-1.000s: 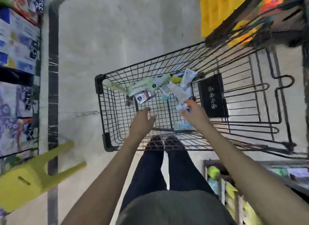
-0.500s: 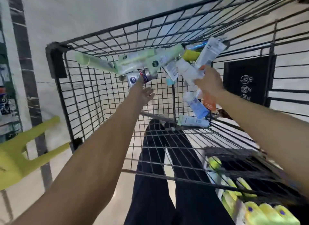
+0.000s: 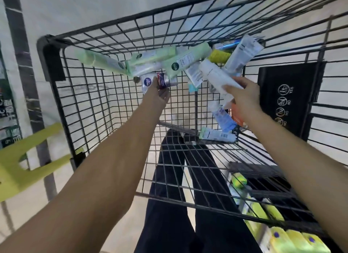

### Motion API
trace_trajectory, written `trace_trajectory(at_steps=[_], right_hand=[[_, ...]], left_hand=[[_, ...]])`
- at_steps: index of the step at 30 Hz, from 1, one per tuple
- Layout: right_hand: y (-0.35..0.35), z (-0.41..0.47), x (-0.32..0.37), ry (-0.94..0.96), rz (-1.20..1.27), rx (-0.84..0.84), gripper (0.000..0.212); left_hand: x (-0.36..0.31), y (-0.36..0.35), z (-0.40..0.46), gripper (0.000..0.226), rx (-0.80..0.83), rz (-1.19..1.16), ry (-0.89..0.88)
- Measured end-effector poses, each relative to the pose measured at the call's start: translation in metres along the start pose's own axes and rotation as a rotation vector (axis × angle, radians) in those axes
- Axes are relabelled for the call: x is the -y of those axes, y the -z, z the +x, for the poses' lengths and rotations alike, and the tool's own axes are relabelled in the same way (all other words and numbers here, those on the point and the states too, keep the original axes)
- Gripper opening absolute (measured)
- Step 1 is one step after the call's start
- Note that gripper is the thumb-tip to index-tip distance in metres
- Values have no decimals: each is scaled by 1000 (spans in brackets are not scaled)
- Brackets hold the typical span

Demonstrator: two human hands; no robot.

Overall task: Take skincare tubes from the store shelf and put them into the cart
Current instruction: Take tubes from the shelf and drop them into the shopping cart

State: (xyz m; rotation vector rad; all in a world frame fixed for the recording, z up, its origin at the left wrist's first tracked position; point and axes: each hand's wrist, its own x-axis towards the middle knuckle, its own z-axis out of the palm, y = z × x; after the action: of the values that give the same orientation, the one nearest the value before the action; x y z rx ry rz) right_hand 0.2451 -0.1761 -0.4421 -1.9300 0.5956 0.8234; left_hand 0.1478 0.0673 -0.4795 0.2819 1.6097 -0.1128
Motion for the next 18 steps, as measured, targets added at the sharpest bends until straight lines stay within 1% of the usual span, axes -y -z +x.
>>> trace_trajectory(at_steps=[2,5,7,10,11,14,15,16,18], right_hand=[[3,-6,0,-50,194,14,16],[7,-14,-3,-127,489,45,15],[9,-22,-4,-163,589,72,22],[13,-40,-5,-186,694,158,43],[15,-46,-4,-201,727,179,45],[20,-69,7,-224,820,218,36],[22,-77,12,-219,842,217,36],[24,-88,19,-204,865,218,43],[30,-110,35,-175,891,220,68]], left_hand=[[2,3,3,30,3,13,-27],[8,16,10,33,-10,48,-69],[13,29,8,37,-27,104,-108],[20,48,-9,35,-28,174,-201],[21,54,-16,35,-4,204,-224],[21,70,-53,37,143,331,-262],[21,73,-68,38,189,397,-272],[21,75,-86,40,234,461,-289],[20,77,-125,38,299,547,-328]])
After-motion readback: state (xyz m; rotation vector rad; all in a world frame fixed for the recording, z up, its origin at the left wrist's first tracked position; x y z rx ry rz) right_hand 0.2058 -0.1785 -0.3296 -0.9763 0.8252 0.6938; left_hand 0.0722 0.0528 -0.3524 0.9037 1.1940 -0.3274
